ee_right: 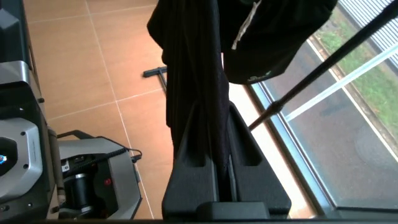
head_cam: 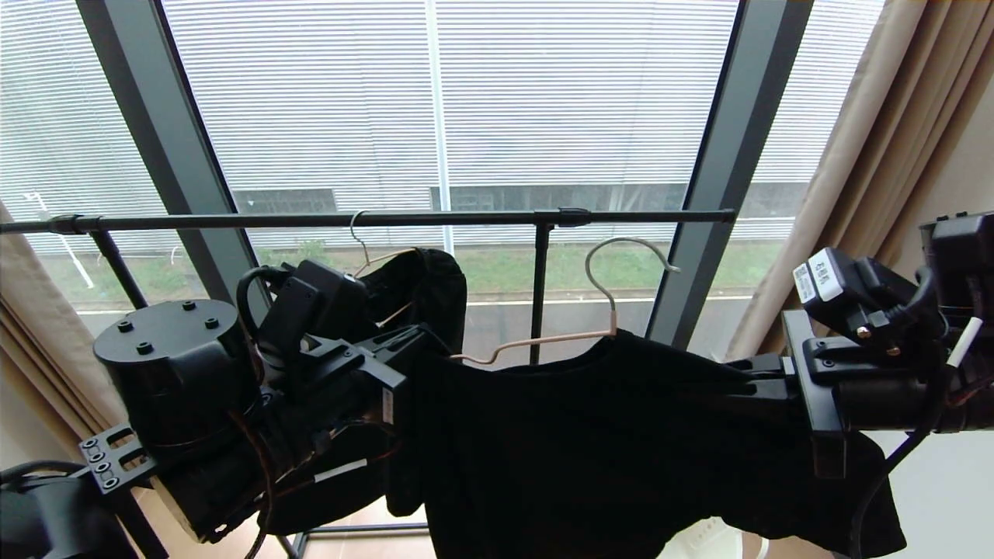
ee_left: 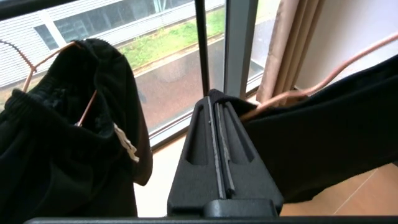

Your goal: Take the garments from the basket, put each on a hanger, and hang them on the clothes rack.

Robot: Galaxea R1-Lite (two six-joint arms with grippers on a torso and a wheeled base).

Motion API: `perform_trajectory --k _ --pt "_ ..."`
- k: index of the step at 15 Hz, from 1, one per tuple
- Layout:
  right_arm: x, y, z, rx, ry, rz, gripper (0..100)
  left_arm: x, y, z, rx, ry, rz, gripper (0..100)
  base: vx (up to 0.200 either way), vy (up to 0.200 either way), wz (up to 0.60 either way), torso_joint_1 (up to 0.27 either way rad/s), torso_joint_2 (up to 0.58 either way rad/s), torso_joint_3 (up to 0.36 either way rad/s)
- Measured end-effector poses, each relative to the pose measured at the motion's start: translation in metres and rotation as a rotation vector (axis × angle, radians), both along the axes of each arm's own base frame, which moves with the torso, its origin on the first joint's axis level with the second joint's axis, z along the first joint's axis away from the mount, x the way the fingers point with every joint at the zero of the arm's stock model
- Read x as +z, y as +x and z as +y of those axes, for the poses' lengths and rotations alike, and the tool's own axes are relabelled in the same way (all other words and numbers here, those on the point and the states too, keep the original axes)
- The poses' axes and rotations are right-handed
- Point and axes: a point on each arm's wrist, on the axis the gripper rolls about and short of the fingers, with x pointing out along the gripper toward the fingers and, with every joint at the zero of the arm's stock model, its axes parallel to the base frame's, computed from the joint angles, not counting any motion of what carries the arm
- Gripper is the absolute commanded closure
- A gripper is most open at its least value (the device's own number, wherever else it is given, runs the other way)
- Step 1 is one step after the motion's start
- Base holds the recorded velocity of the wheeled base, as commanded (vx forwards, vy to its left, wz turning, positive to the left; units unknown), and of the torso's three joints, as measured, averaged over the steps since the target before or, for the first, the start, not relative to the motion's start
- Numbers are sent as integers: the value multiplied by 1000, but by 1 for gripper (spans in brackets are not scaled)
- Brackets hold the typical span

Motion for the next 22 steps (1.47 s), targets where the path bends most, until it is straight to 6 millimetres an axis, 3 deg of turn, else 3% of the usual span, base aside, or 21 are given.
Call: perform_trajectory --k 5,12,18,22 --pt "-11 22 13 -18 42 38 100 5 -12 -12 -65 3 -24 100 0 0 0 0 0 0" --pt "-40 14 31 74 13 145 100 6 -13 -14 -76 5 -28 100 0 0 0 0 0 0" --pt "-62 29 50 98 26 168 100 12 -20 -21 -109 -6 -35 100 0 0 0 0 0 0" --pt "-66 39 57 74 106 170 100 18 -22 -25 -125 14 -6 100 0 0 0 0 0 0"
